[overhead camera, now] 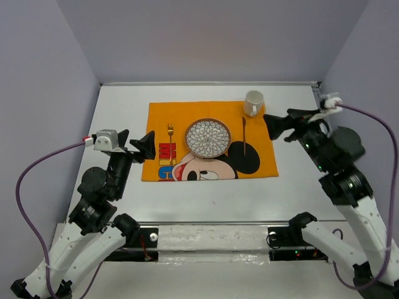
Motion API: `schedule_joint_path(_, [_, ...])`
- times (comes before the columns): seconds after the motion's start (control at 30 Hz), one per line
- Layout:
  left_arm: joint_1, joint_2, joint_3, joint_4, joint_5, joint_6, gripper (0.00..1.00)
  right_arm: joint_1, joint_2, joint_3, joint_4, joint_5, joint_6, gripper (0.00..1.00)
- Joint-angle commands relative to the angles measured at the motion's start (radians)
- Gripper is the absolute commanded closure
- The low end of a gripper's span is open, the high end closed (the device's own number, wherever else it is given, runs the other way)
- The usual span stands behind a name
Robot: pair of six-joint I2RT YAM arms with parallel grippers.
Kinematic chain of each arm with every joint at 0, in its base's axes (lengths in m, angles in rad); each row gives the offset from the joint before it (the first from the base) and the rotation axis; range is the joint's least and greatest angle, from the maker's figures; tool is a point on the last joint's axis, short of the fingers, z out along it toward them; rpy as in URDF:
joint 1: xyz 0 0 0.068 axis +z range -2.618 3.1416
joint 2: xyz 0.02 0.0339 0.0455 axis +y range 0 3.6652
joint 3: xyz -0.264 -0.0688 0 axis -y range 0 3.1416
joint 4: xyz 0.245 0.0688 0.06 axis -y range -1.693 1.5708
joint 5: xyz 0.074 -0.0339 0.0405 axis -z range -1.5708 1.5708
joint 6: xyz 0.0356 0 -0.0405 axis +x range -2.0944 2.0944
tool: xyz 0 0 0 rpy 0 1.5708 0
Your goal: Set the dinner table for one person
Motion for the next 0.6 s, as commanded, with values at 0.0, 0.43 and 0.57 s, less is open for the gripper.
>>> schedule_joint_path(0.0, [0.005,0.014,0.064,0.055,0.040,0.008,0.01,0.001,-0.179,-0.081,0.111,0.141,-0.066,0.00])
schedule_joint_path(0.43, [0.004,0.082,0.149,0.114,0.074,-0.001,0.01,0.001,-0.454,-0.228,0.110,0.277,-0.080,0.00])
schedule_joint_path(0.57, [0.005,0.100,0.122,0.120,0.098,-0.032,0.01,0.001,-0.433,-0.222,0.099,0.221,-0.060,0.00])
